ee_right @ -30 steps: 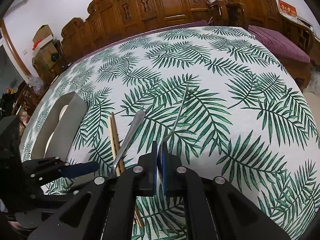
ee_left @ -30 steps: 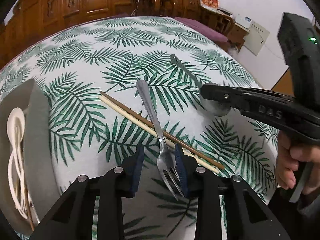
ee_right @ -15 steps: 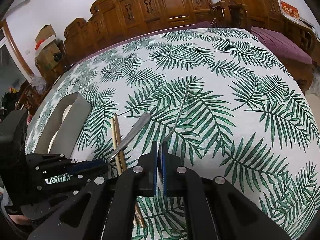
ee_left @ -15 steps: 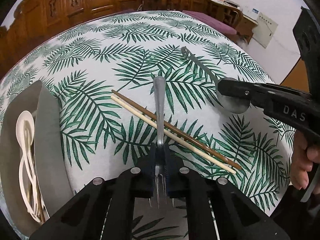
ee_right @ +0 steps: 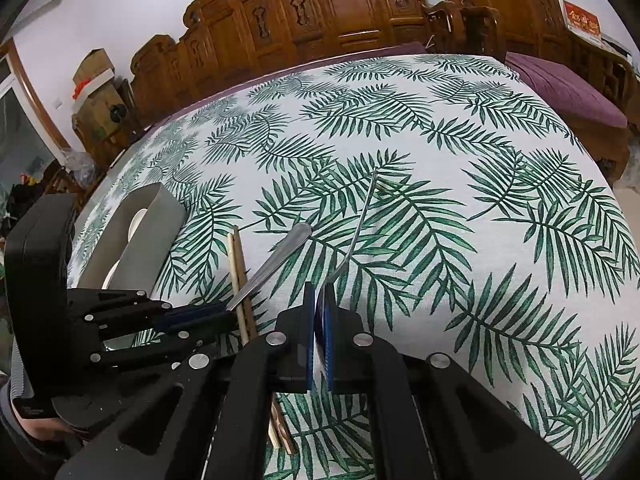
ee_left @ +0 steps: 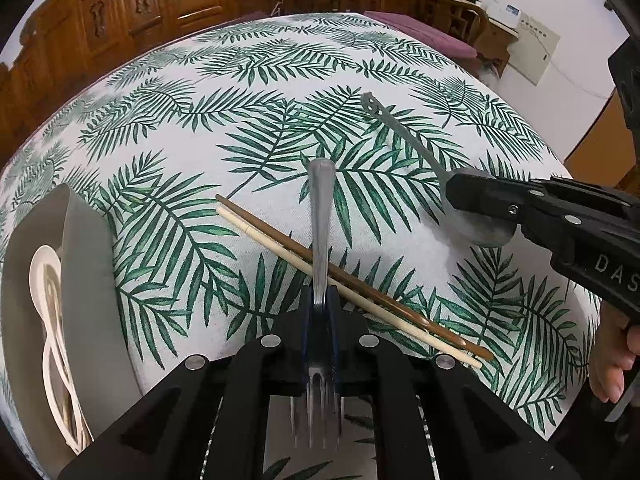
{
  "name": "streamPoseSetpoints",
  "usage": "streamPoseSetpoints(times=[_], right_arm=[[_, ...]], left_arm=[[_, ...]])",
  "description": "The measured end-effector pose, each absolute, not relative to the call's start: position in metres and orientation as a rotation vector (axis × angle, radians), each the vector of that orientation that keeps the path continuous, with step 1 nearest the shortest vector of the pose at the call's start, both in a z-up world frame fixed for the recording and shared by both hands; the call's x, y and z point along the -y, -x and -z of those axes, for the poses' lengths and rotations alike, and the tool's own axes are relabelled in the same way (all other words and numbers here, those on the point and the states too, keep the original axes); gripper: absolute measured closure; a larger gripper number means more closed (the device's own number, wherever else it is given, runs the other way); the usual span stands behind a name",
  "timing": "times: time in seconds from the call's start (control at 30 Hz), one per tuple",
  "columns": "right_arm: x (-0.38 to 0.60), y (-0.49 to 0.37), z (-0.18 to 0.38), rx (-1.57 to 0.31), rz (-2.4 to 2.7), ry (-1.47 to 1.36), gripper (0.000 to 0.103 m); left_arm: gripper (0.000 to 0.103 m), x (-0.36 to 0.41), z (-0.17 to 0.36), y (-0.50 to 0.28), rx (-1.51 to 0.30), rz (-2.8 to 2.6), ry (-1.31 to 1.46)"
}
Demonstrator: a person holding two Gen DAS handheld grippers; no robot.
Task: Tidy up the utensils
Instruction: 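Lower the metal spoon into the tray and open the right tool while the left tool carries the metal fork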
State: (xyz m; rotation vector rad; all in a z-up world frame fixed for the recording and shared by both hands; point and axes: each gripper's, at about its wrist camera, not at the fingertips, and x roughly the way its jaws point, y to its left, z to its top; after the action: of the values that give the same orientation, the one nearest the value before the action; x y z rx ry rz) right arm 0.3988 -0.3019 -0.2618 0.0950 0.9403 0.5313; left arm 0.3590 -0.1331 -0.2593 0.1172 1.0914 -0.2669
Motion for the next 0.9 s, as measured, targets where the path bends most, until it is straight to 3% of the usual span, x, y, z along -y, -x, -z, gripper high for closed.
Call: streamPoseSetpoints(times=[0.9], right_arm=[[0.253,-0.371,0.222,-0.850,-0.701,-0.030,0.098]], left_arm=[[0.097,0.054,0.183,-0.307,-0.930,0.163,-0.041]])
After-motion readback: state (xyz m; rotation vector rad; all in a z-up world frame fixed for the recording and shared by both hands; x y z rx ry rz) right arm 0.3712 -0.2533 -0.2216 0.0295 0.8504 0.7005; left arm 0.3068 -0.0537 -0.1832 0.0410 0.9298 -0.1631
